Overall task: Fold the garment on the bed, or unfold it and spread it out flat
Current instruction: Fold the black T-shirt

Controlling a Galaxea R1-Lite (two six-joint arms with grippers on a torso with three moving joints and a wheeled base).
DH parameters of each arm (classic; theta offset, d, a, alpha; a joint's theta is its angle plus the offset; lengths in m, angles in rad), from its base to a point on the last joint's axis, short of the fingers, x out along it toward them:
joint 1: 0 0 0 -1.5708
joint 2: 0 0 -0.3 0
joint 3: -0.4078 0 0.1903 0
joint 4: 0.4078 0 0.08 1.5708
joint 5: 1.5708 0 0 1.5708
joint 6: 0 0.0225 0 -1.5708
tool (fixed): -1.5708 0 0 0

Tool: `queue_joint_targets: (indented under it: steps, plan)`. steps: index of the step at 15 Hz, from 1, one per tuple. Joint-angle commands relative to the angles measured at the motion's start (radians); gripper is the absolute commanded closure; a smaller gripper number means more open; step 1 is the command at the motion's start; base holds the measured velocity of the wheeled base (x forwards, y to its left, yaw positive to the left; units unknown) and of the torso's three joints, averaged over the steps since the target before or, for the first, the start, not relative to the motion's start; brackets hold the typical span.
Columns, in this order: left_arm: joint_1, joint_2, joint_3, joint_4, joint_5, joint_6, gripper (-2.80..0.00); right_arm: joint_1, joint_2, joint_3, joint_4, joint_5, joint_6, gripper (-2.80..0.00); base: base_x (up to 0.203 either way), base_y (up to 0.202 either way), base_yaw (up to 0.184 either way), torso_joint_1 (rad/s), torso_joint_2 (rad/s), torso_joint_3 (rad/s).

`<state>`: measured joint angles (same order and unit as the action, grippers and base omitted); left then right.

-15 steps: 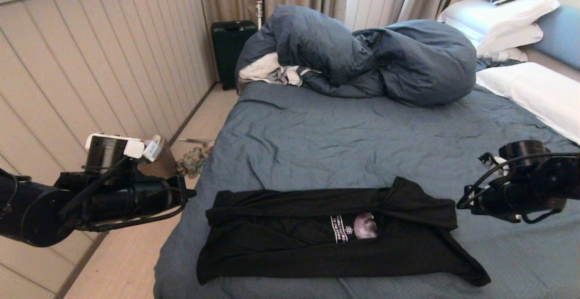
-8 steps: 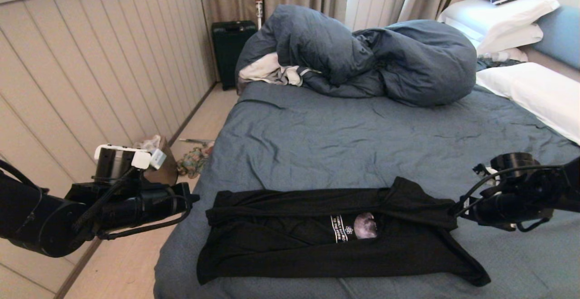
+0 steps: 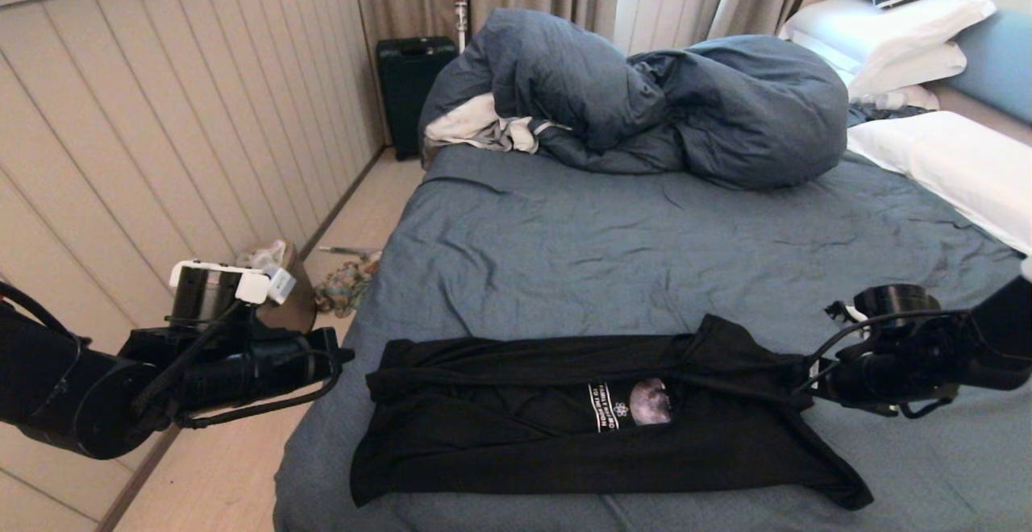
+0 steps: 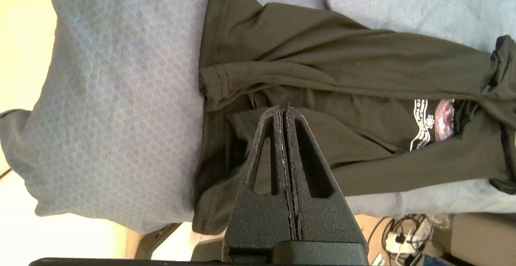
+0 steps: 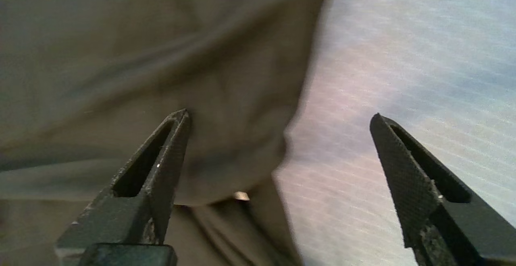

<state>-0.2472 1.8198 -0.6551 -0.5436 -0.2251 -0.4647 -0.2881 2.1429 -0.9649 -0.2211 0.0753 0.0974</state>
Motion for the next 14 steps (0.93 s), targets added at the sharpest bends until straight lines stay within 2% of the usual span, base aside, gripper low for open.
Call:
queue_joint_targets:
  steps: [1, 10, 11, 14]
  plan:
    - [0.0, -0.004, 0.002, -0.004, 0.0, -0.003, 0.0, 0.001, 0.018, -0.004, -0.001, 0.001, 0.001, -2.8, 0.0, 0.0, 0.0, 0.0, 0.0, 0.0]
    - [0.0, -0.019, 0.011, -0.006, -0.002, -0.002, 0.0, 0.02, 0.063, -0.038, -0.001, 0.001, 0.018, -2.8, 0.0, 0.0, 0.0, 0.0, 0.0, 0.0]
    - [-0.001, -0.021, 0.012, -0.006, -0.002, -0.002, 0.0, 0.023, 0.06, -0.035, -0.008, 0.001, 0.021, 0.0, 0.0, 0.0, 0.0, 0.0, 0.0, 0.0]
    - [-0.001, -0.028, 0.014, -0.006, -0.003, -0.002, 0.0, 0.037, 0.078, -0.018, -0.087, -0.011, 0.036, 0.0, 0.0, 0.0, 0.0, 0.0, 0.0, 0.0]
